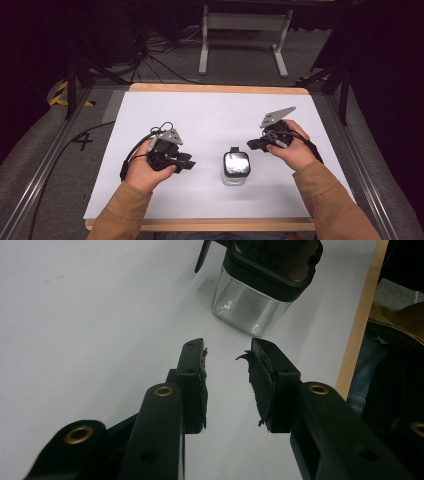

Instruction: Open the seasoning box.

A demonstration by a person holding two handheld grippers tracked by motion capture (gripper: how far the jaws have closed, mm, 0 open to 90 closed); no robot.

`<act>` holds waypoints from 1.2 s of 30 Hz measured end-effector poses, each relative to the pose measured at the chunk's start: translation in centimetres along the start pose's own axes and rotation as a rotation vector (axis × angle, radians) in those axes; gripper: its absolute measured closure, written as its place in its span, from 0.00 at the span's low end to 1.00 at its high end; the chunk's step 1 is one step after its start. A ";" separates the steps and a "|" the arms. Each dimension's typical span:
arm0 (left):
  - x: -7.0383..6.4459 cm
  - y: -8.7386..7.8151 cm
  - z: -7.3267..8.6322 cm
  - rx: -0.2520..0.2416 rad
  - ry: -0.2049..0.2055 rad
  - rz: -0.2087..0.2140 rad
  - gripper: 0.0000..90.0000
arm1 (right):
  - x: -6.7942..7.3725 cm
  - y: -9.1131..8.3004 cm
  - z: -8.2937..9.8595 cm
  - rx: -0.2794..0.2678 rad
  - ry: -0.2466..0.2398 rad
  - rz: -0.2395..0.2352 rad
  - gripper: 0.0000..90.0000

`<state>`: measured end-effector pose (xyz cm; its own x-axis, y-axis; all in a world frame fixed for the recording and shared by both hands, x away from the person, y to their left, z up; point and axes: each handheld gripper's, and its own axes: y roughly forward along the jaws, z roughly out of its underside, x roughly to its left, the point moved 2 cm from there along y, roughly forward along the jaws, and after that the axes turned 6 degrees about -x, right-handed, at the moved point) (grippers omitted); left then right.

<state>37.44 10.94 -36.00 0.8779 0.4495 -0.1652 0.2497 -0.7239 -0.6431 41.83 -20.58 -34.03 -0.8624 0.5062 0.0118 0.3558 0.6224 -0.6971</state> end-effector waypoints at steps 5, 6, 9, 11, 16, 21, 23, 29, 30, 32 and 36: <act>0.0 -0.4 0.4 -0.006 -0.014 -0.003 0.74 | -0.2 1.0 -1.4 0.036 -0.013 -0.021 1.00; -0.1 -0.4 0.5 -0.008 -0.019 -0.003 0.74 | -0.2 1.3 -1.6 0.042 -0.017 -0.021 1.00; -0.1 -0.5 0.8 -0.009 -0.030 -0.009 0.73 | -0.1 2.2 -2.0 0.059 -0.023 -0.030 1.00; -0.1 -0.6 0.9 -0.007 -0.027 -0.011 0.73 | -0.2 2.6 -2.0 0.064 -0.030 -0.029 1.00; -0.1 -0.8 1.2 -0.010 -0.035 -0.016 0.73 | -0.2 3.2 -2.0 0.068 -0.031 -0.040 1.00; -0.2 -0.7 1.2 -0.005 -0.033 -0.012 0.72 | 0.0 3.7 -2.3 0.070 -0.039 -0.053 1.00; -0.2 -0.7 1.1 -0.003 -0.031 -0.012 0.72 | 0.1 4.0 -2.4 0.076 -0.040 -0.053 1.00; -0.1 -0.7 1.1 -0.003 -0.022 -0.010 0.72 | 0.1 4.4 -2.6 0.078 -0.040 -0.053 1.00; -0.1 -0.7 1.1 -0.003 -0.022 -0.010 0.71 | 0.1 4.4 -2.6 0.078 -0.040 -0.053 1.00; -0.1 -0.6 1.1 -0.004 -0.025 -0.006 0.71 | 0.2 4.3 -2.6 0.081 -0.040 -0.055 1.00; -0.1 -0.6 1.0 -0.008 -0.027 -0.007 0.71 | 0.2 4.4 -2.6 0.084 -0.042 -0.056 1.00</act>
<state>36.75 11.85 -36.36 0.8647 0.4687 -0.1808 0.2596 -0.7249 -0.6381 44.17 -16.24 -35.20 -0.8950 0.4456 0.0231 0.2771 0.5958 -0.7538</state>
